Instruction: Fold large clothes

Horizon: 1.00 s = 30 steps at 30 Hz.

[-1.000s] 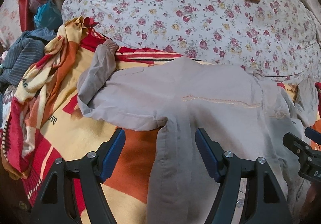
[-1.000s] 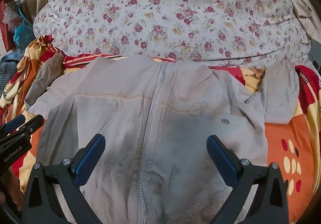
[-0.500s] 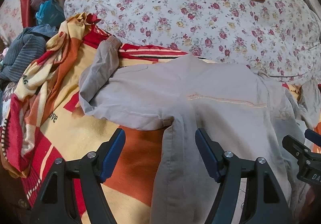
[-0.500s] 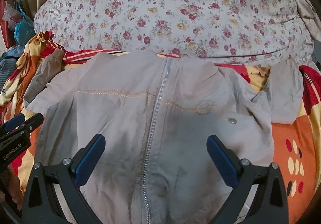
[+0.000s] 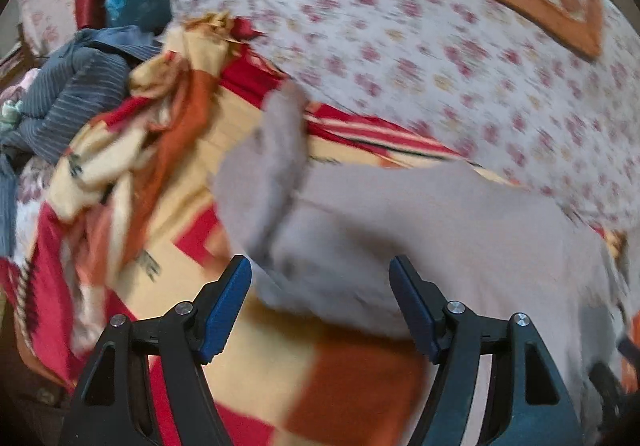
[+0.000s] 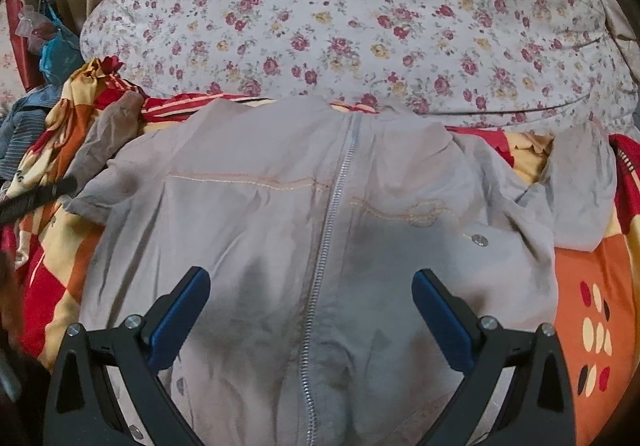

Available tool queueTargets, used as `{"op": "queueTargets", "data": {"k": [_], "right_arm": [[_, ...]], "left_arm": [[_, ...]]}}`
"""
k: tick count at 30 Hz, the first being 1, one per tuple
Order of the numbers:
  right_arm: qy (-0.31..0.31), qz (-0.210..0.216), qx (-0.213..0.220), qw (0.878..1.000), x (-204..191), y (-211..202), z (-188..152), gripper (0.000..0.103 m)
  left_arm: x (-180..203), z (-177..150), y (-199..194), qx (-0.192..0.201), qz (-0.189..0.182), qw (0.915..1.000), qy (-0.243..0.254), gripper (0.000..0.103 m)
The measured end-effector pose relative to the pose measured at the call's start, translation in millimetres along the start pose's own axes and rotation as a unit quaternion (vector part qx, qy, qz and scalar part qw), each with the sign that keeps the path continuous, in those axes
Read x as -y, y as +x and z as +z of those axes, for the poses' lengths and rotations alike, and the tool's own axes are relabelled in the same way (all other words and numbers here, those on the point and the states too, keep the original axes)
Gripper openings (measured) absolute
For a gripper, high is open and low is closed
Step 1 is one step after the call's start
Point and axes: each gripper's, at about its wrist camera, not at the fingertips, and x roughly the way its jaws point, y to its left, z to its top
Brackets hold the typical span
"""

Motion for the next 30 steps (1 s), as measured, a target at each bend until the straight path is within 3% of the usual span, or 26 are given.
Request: {"op": "queueTargets", "data": {"k": [3,9,15,16,18,19,20,22,25,30], "right_arm": [[-0.004,0.007,-0.001,1.0,-2,-1,1,0.103],[-0.016,0.018,-0.006,1.0,-7,0,0,0.103],[-0.018,0.03,-0.02,0.999,-8,9,0,0.103],[-0.016,0.033,-0.025,0.999,-8,12,-1,0.103],[-0.013,0.04,-0.035,0.999,-6,17,-2,0.103],[-0.009,0.043,-0.037,0.998,-4,18,-3,0.103],[-0.005,0.046,-0.034,0.998,-2,18,-3,0.102],[0.008,0.049,-0.024,0.998,4,16,-3,0.103],[0.016,0.053,-0.02,0.998,9,16,-1,0.103],[0.032,0.054,-0.019,0.998,17,13,-2,0.103]], "left_arm": [[-19,25,20,-0.005,0.008,0.9999,-0.009,0.069],[-36,70,64,-0.044,-0.043,0.9975,-0.034,0.069],[-23,97,115,-0.066,-0.002,0.9977,-0.019,0.069],[-22,99,126,-0.074,0.012,0.9971,-0.016,0.062],[-27,102,146,-0.093,0.026,0.9951,-0.024,0.03],[-31,102,152,-0.102,0.022,0.994,-0.032,0.008],[-35,102,155,-0.108,0.016,0.9931,-0.043,0.003],[-39,102,148,-0.089,-0.001,0.9945,-0.057,0.0],[-29,99,123,-0.059,-0.011,0.9977,-0.031,0.0],[0,94,66,-0.032,-0.09,0.9954,-0.006,0.0]]}}
